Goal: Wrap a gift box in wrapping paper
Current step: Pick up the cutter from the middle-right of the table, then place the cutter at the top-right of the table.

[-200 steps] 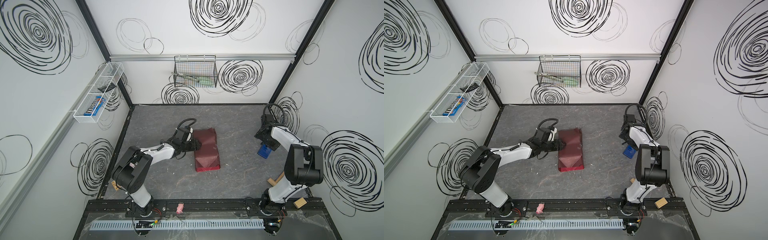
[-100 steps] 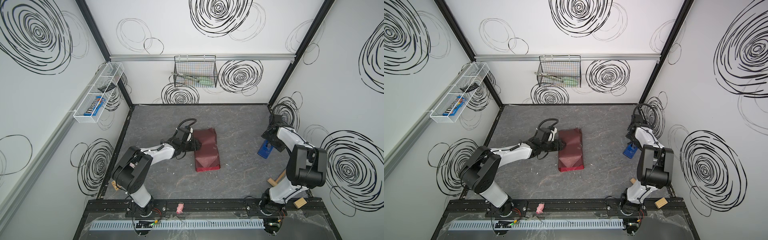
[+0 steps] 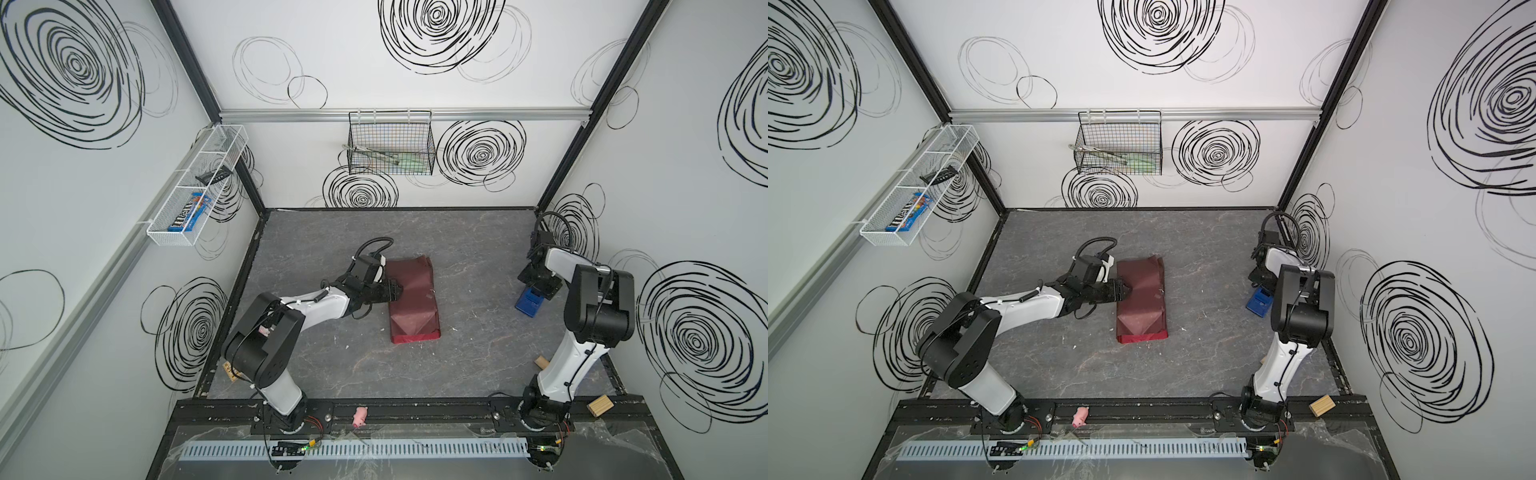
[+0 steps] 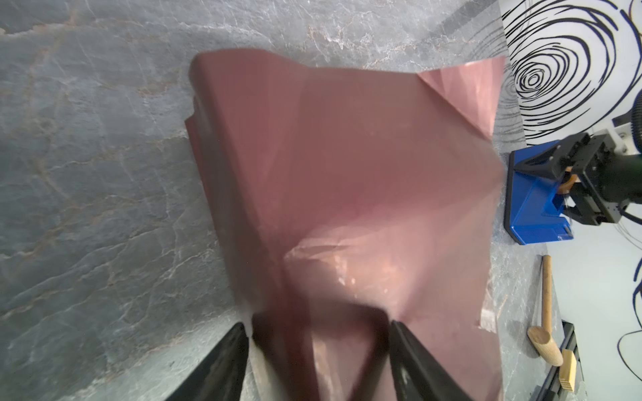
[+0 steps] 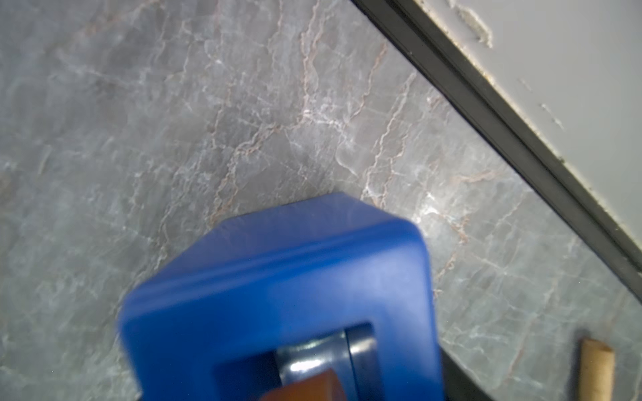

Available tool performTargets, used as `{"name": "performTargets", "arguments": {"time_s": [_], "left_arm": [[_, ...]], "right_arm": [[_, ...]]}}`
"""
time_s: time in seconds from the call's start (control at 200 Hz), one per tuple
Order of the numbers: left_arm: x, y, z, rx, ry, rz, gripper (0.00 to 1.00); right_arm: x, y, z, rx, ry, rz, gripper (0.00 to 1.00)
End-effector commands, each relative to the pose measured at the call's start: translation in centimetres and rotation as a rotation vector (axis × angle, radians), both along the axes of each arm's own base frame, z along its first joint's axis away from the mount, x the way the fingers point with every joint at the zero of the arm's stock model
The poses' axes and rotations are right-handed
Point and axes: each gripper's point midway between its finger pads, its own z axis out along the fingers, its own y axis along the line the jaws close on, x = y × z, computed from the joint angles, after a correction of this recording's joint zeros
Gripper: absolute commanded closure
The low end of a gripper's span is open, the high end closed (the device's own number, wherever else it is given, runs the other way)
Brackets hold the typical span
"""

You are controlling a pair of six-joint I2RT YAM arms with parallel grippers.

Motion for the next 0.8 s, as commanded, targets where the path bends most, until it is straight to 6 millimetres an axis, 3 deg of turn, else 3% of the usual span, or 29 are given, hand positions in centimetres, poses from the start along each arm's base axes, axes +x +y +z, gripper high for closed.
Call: {"name": "performTargets", "arguments": {"time_s": [0.0, 0.235, 0.425, 0.645, 0.79], "left_arm": [[-1.6, 1.6, -2.3, 0.087, 0.074, 0.006, 0.33], [-1.6, 1.6, -2.3, 0.08, 0.07, 0.009, 0.33], [-1.6, 1.6, -2.3, 0.074, 0.069, 0.01, 0.33], [-1.7, 1.7, -2.2, 0.074, 0.065, 0.013, 0.33], [-1.7, 1.7, -2.3, 0.069, 0.067, 0.011, 0.33]], "right_arm": [[0.9, -0.3, 2.1, -0.008, -0.075, -0.044, 0.42], [2.1, 0.6, 5.0, 0.028, -0.14, -0.024, 0.59], [4.0, 3.4, 6.9, 0.065, -0.182, 0.015, 0.59], [8.4, 8.0, 6.3, 0.104, -0.171, 0.055, 0.59], [11.5, 10.7, 4.1, 0.126, -0.117, 0.075, 0.57]]}}
